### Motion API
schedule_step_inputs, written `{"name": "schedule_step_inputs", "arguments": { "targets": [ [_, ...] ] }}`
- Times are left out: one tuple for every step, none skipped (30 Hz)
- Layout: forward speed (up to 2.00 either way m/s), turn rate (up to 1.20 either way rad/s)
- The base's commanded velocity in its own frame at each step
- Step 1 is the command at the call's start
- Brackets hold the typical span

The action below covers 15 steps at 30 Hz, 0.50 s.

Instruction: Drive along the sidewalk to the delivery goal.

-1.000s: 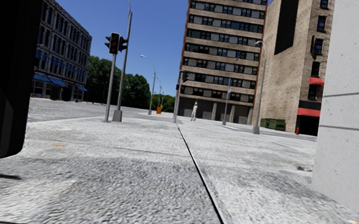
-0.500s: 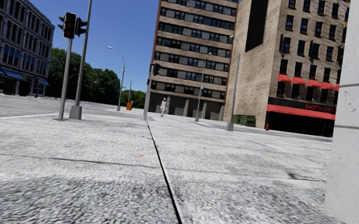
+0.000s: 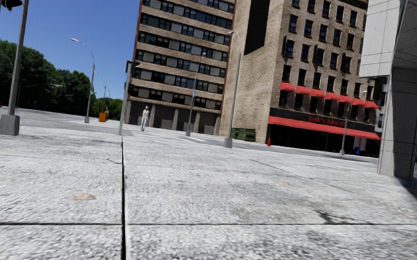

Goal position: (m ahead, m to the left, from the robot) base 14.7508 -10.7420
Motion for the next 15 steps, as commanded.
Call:
{"name": "schedule_step_inputs", "arguments": {
  "targets": [
    [2.00,-0.45],
    [2.00,-0.45],
    [2.00,-0.45],
    [2.00,-0.45],
    [2.00,-0.45],
    [2.00,-0.45],
    [2.00,-0.45],
    [2.00,-0.45],
    [2.00,-0.45],
    [2.00,-0.45],
    [2.00,-0.45],
    [2.00,-0.45],
    [2.00,-0.45],
    [2.00,-0.45],
    [2.00,-0.45]
  ]
}}
